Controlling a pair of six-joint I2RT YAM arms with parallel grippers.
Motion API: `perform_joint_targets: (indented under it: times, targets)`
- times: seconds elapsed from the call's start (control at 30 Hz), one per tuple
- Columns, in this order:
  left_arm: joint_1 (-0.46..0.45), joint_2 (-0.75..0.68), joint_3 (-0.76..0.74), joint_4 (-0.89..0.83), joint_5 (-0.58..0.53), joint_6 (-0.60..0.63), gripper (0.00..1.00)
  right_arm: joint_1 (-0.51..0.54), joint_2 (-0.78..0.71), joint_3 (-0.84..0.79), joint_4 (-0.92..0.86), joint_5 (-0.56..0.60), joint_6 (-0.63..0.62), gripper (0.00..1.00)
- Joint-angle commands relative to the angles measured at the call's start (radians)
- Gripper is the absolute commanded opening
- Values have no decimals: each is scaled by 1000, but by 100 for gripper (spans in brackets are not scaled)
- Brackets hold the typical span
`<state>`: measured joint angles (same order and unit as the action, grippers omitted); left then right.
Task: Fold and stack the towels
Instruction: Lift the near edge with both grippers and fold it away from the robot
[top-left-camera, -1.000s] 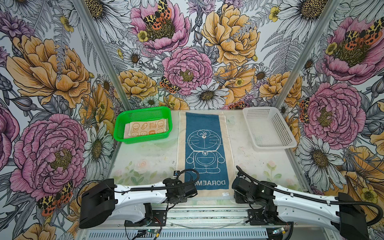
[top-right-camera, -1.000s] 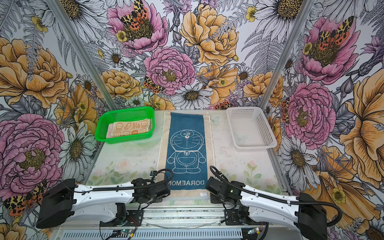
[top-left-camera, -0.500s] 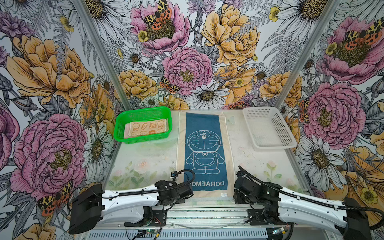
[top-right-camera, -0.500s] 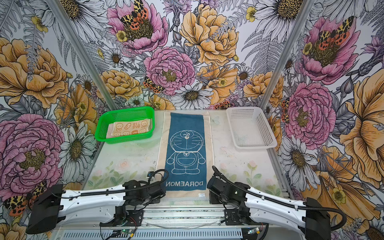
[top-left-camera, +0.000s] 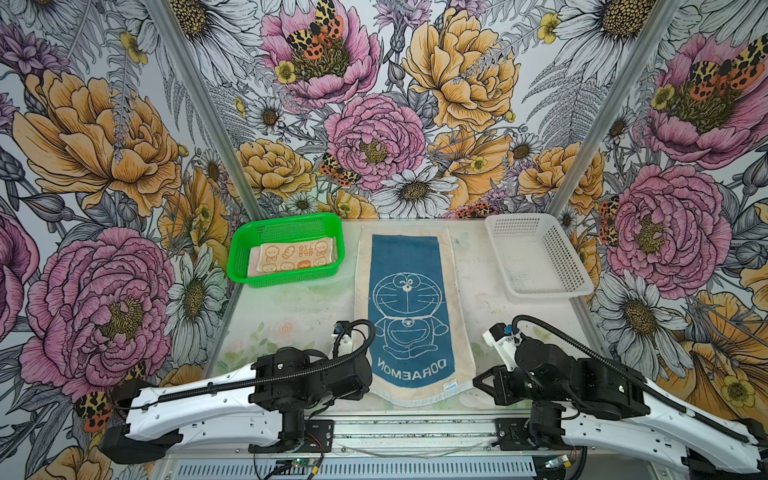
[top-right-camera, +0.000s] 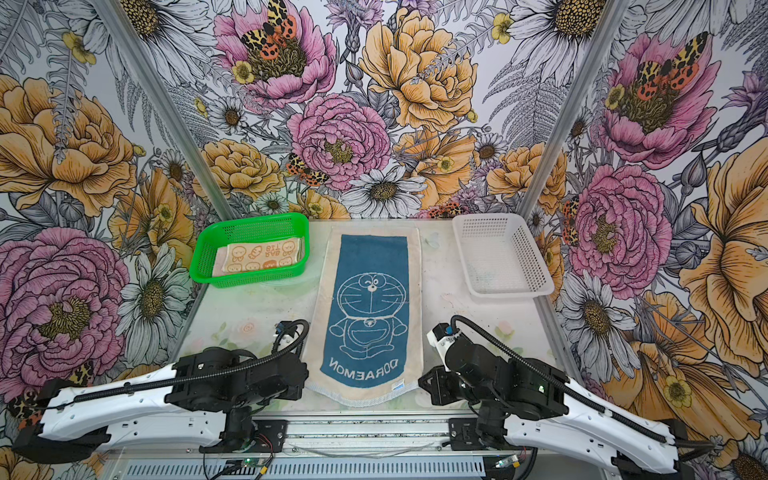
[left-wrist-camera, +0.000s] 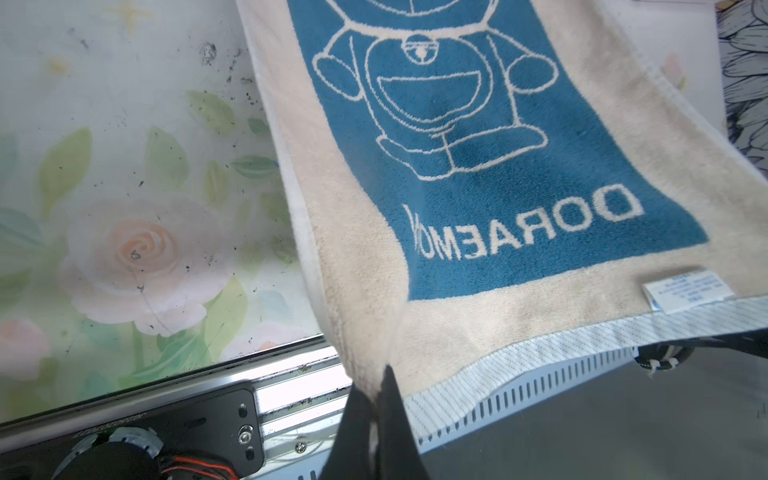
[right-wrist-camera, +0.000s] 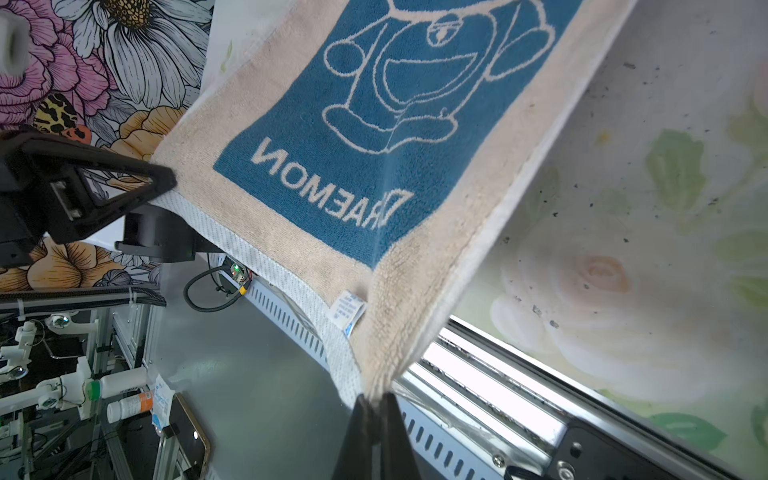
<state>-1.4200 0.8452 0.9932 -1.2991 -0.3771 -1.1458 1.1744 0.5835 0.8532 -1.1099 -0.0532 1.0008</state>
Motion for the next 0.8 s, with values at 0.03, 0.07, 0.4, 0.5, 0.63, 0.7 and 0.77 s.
perform_joint_targets:
  times: [0.03, 0.07, 0.4, 0.5, 0.63, 0.7, 0.77]
  targets:
    - [-85, 32, 125, -151, -119, -22, 0, 44, 2, 138, -86, 23, -15, 0]
    - [-109, 48, 152, -166, -137, -32, 0, 56, 5, 169, -99, 29, -14, 0]
    - [-40, 167, 209, -132, -176, 58, 0, 67, 169, 190, -52, 146, -78, 0]
    - [101, 196, 186, -9, -101, 213, 0, -22, 263, 160, 56, 133, -137, 0]
    - [340, 224, 176, 146, 13, 412, 0, -218, 343, 155, 171, 60, -247, 0]
    - [446, 253, 199, 197, 56, 496, 0, -336, 394, 193, 181, 46, -332, 0]
    - [537, 294, 226, 233, 102, 562, 0, -454, 453, 243, 192, 12, -411, 0]
